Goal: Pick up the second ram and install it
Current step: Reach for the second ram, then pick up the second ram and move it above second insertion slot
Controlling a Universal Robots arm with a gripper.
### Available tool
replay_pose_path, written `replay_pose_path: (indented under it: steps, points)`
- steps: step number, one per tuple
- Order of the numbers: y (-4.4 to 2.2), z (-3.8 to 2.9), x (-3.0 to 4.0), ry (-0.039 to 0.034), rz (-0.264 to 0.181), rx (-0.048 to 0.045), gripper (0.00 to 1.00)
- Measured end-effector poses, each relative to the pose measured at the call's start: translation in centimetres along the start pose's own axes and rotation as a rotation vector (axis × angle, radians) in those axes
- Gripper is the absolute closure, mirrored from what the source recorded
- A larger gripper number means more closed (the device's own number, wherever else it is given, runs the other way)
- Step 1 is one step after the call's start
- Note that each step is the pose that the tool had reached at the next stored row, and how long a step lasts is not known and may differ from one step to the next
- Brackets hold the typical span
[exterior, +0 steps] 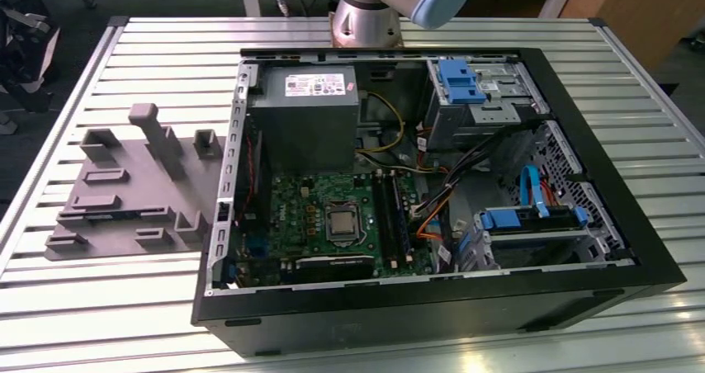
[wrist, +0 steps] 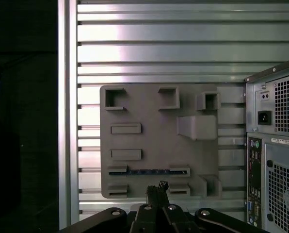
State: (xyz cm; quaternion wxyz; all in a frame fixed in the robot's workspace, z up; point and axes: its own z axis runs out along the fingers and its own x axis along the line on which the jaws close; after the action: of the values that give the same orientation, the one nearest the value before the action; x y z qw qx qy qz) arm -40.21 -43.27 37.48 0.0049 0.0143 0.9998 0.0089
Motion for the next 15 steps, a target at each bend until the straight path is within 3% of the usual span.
replay_pose_path:
  steps: [15]
  points:
    - [-0.01, 0.01, 0.00, -0.0003, 0.018, 0.0002, 0.89]
